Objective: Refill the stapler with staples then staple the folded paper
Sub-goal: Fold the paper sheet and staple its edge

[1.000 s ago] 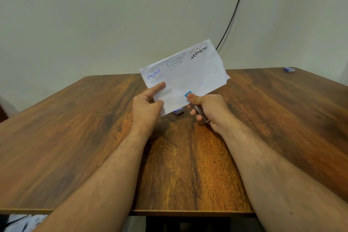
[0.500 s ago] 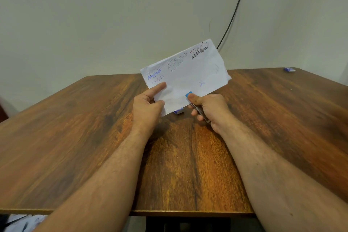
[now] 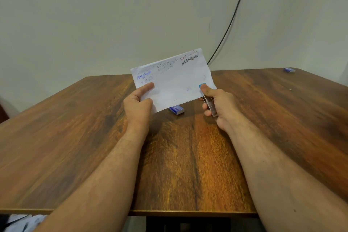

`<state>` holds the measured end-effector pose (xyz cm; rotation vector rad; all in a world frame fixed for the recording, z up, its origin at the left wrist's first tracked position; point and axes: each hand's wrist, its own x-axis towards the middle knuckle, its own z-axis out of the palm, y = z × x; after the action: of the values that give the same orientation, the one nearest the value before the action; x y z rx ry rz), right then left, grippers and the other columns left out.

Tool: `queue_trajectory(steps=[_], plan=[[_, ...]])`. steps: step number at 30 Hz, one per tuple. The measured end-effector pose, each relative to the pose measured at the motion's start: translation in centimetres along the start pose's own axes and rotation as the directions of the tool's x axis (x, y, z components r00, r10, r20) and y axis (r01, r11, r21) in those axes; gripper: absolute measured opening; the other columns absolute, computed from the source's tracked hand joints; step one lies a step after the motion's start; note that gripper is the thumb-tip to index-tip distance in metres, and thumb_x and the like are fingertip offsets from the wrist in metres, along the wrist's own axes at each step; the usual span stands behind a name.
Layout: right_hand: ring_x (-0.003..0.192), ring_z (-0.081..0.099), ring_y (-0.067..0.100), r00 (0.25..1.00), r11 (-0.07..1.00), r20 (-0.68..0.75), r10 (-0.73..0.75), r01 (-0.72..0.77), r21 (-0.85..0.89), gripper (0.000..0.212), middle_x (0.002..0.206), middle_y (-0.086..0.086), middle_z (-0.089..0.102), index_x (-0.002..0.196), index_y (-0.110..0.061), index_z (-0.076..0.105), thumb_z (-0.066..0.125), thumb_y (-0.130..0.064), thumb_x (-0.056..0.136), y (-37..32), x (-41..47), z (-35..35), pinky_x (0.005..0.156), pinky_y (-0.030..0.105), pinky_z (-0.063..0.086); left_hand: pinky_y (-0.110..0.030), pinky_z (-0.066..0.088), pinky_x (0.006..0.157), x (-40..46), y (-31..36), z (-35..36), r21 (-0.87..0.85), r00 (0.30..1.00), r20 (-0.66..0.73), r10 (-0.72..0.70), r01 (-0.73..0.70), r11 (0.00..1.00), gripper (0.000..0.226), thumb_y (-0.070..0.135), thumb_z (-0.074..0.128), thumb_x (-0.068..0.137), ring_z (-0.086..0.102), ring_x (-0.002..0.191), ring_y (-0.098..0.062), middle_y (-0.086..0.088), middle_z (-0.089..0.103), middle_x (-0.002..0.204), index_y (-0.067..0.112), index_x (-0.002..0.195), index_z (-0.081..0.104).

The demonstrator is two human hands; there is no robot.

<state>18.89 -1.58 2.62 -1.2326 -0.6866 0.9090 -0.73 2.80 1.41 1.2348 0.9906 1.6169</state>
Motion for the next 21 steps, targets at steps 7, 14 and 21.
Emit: queue_trajectory(steps=[7,14,21], plan=[[0.052,0.053,0.015,1.000,1.000,-0.002,-0.009,0.009,-0.001,0.029,0.077,0.010,0.064,0.082,-0.004,0.066,0.082,-0.029,0.081,-0.06,0.18,-0.45,0.037,0.023,0.037,-0.031,0.061,0.085,0.28,-0.26,-0.20,0.028,0.999,-0.051,0.005,-0.004,1.000,0.063,-0.017,0.041,0.075,0.064,0.117,-0.023,-0.008,0.063,0.135,0.027,0.107,0.073],[0.055,0.054,0.015,1.000,0.999,0.008,0.011,-0.010,-0.043,0.028,0.086,0.014,0.069,0.086,-0.004,0.067,0.080,-0.029,0.083,-0.18,-0.39,-0.20,0.041,0.025,0.039,-0.015,0.058,0.071,0.21,-0.06,-0.08,0.022,0.998,-0.066,0.011,-0.010,1.000,0.062,-0.017,0.041,0.076,0.065,0.115,-0.021,-0.007,0.064,0.133,0.022,0.111,0.073],[0.057,0.055,0.015,1.000,1.000,0.010,0.009,-0.009,-0.017,0.027,0.079,0.010,0.065,0.088,-0.004,0.065,0.079,-0.027,0.085,-0.36,-0.70,-0.12,0.041,0.024,0.040,-0.016,0.057,0.066,-0.05,0.06,0.02,0.043,0.999,-0.036,0.017,-0.015,0.999,0.062,-0.017,0.042,0.077,0.066,0.106,-0.015,-0.003,0.063,0.132,0.023,0.112,0.073]])
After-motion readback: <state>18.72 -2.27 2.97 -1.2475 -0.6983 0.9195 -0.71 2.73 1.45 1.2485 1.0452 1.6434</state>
